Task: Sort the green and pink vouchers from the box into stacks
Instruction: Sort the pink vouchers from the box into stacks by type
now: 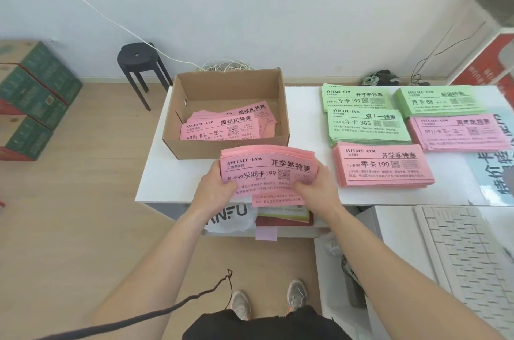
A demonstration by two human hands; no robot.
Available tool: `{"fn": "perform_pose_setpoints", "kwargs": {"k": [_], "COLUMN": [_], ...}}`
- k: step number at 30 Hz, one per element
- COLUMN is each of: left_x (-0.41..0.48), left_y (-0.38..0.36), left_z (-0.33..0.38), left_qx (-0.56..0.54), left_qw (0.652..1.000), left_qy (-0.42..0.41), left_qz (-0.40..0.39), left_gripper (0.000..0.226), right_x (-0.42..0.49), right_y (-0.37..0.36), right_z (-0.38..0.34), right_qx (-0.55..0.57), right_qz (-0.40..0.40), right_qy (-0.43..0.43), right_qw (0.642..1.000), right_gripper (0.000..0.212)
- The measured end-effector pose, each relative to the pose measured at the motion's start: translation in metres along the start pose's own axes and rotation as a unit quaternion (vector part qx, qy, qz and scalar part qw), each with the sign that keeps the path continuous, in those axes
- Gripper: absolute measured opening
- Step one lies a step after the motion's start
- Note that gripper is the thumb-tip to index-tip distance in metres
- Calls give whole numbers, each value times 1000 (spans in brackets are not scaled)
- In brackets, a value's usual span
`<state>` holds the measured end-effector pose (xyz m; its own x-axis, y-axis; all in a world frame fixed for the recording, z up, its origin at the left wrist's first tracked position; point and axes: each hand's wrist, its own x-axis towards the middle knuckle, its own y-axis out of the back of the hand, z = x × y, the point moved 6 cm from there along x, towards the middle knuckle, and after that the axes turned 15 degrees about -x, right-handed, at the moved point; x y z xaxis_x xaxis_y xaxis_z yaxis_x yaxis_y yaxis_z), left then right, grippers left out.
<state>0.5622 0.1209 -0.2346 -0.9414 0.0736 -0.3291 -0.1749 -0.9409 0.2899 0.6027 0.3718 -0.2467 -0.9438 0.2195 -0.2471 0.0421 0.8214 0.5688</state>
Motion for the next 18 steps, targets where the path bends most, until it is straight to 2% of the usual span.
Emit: {"fn": "perform_pose_setpoints", "kwargs": {"k": [5, 8, 12, 18], "left_x": [-7, -3, 3, 1], "left_y": [-44, -68, -83, -81], "left_z": [5, 4, -3, -13], "left_qx": [89, 119, 165, 307], "left_qw": [993, 989, 982, 949], "left_qy": [33, 47, 68, 60], "left_qz": [-67, -80, -69, -31], "left_gripper": [36, 37, 46, 62], "right_x": [-23, -21, -11, -17], "right_y": [27, 34, 30, 18], "right_z": [29, 39, 47, 59], "right_qx": [-45, -70, -132, -203], "right_qz": [20, 17, -8, 15], "right_qy": [-73, -115, -157, -181], "right_qw": [996, 991, 979, 962], "right_gripper": [46, 46, 40, 55]}}
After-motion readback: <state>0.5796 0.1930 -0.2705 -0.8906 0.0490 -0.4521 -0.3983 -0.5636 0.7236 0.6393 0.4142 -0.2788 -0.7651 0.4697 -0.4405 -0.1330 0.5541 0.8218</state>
